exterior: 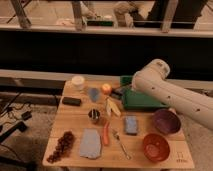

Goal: Wipe tray with brush

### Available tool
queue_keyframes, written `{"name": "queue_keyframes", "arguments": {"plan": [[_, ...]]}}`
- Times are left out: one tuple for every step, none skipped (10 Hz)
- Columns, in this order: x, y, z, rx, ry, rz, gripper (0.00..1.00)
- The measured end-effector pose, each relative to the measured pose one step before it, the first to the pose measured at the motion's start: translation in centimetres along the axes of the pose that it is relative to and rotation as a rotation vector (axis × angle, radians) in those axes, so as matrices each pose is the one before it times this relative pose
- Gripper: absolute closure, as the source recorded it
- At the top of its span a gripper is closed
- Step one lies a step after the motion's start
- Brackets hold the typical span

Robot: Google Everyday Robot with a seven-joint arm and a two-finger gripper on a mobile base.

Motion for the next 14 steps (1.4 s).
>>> {"name": "queue_keyframes", "arguments": {"plan": [[0.307,-0.145,0.196,0.00503,0.01077,0.00314,0.82],[0.836,-0.237,0.085,0.00693,0.01598,0.0072,0.82],[0.772,-0.123,0.026,0.00321,0.01053,0.00688,0.82],[1.023,-0.191,-0.006,0.00349,0.01283,0.00946,0.82],[0.418,-0.06,0.035,-0.00119,0.0055,0.00054,0.82],[-0.15,-0.008,0.006,-0.0002,-0.00148,-0.00207,0.82],[-0.127,0.014,0.03,-0.00049,-0.0012,-0.00157,0.82],[0.087,-0.007,-0.019,0.00028,0.00083,0.00077,0.82],[0.138,0.003,-0.016,0.00016,0.00122,0.00126,0.82],[0.009,0.041,0.035,-0.00136,-0.00062,0.00002,0.82],[-0.067,0.041,0.063,-0.0041,0.00003,0.00002,0.82],[0.063,0.622,1.359,-0.01753,0.01442,0.01191,0.82],[0.831,0.398,1.058,-0.00696,0.01431,0.02244,0.82],[1.546,0.122,0.894,-0.00613,0.019,0.03509,0.82]]}}
